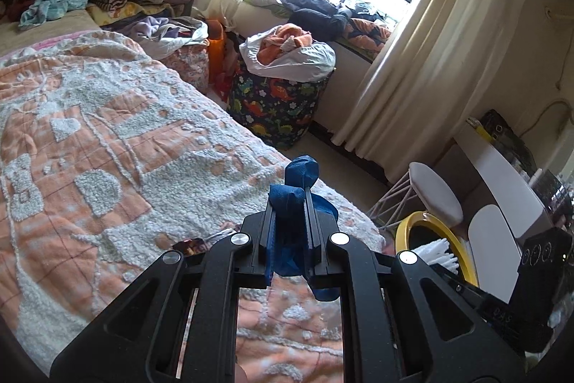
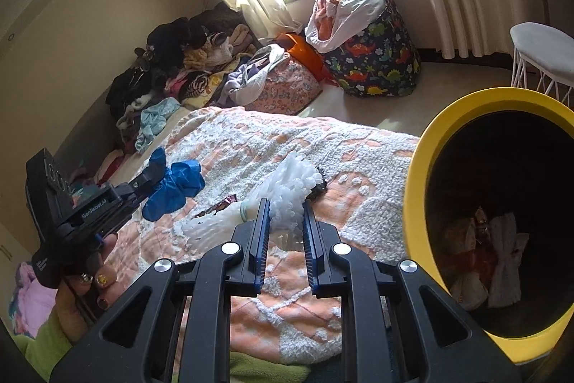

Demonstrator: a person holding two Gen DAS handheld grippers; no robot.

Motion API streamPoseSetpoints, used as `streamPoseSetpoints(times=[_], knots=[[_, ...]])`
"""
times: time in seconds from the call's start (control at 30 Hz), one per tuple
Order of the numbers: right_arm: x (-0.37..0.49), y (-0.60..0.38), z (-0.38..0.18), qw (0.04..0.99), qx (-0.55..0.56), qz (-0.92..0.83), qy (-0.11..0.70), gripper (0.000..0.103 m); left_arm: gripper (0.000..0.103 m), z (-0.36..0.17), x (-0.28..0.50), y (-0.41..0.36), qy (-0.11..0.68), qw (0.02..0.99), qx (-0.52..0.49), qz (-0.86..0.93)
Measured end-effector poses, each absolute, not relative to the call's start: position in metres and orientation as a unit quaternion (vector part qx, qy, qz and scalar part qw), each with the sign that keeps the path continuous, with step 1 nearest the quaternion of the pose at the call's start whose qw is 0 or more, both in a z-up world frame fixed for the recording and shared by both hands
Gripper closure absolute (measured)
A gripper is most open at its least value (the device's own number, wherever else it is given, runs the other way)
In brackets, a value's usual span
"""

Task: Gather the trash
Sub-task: 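Carry the blue glove and foam sleeve in both tools over the bin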

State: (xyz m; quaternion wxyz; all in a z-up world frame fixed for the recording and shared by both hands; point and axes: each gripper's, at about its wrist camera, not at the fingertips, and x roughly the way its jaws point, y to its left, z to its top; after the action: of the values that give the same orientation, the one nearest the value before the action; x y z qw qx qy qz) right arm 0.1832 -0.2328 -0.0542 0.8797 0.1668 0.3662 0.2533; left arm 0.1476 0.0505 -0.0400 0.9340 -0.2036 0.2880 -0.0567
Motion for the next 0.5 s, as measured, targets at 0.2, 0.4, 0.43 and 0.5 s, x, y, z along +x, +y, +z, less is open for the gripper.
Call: streamPoseSetpoints(times=[0.2, 0.4, 0.43, 0.5], knots=[[0.186, -0.264, -0.05, 0.891, 0.186, 0.221, 0.35, 0.086, 0.095, -0.038, 0.147, 0.024, 0.294, 0.934, -0.183, -0.085], [0.188, -0.296, -0.05, 0.901, 0.202, 0.184, 0.337, 0.086, 0.095, -0.035, 0.146, 0.003, 0.295, 0.934, -0.167, -0.109], [0.187, -0.3, -0.05, 0.902, 0.204, 0.178, 0.335, 0.086, 0.095, -0.034, 0.146, 0.001, 0.295, 0.934, -0.165, -0.112], [0.187, -0.31, -0.05, 0.905, 0.21, 0.166, 0.331, 0.086, 0.095, -0.033, 0.146, -0.006, 0.296, 0.934, -0.16, -0.119]])
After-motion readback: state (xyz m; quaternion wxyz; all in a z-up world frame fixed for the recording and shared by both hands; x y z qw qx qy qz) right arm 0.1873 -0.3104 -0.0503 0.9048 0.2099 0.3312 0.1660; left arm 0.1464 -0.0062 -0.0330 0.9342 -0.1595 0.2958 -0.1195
